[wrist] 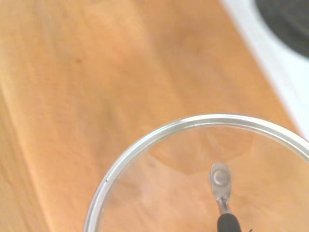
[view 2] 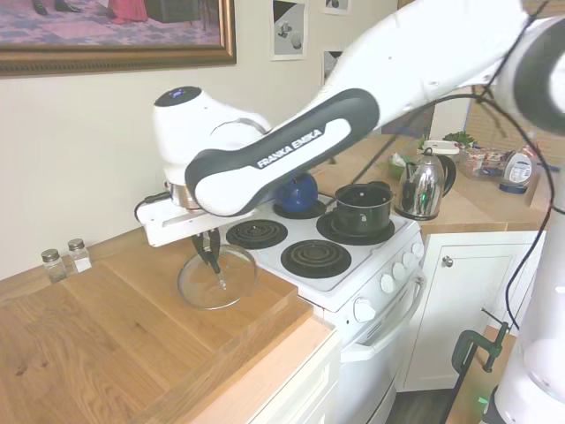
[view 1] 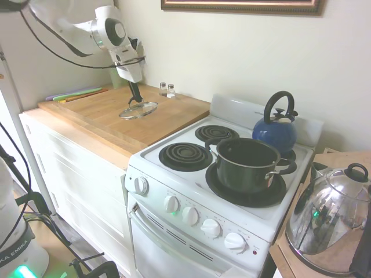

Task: Uncover the lid of the pot

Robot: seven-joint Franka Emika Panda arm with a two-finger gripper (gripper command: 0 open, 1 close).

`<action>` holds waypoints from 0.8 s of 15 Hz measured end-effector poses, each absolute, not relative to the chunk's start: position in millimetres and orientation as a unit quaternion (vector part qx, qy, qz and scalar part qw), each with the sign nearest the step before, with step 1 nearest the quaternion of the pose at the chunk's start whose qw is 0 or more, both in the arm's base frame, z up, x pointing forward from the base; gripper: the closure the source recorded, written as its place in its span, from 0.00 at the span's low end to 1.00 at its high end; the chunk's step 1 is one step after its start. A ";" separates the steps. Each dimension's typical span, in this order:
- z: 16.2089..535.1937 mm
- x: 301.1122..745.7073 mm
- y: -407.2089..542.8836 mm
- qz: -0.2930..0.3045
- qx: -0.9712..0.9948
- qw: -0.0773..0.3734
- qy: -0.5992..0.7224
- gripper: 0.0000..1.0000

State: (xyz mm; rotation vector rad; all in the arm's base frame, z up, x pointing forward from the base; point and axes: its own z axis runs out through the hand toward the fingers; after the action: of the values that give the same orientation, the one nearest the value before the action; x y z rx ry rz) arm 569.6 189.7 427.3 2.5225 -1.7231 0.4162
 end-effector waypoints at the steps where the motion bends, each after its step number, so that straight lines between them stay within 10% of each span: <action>1: 419.3 578.4 194.1 0.129 0.819 0.033 -0.558 1.00; 11: 379.6 603.6 197.5 0.116 0.818 0.056 -0.561 1.00; 12: 379.2 604.4 198.5 0.116 0.818 0.057 -0.561 0.00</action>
State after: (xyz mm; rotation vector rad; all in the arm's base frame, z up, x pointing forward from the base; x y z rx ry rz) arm 604.4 198.5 379.2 2.4793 -1.7009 0.3514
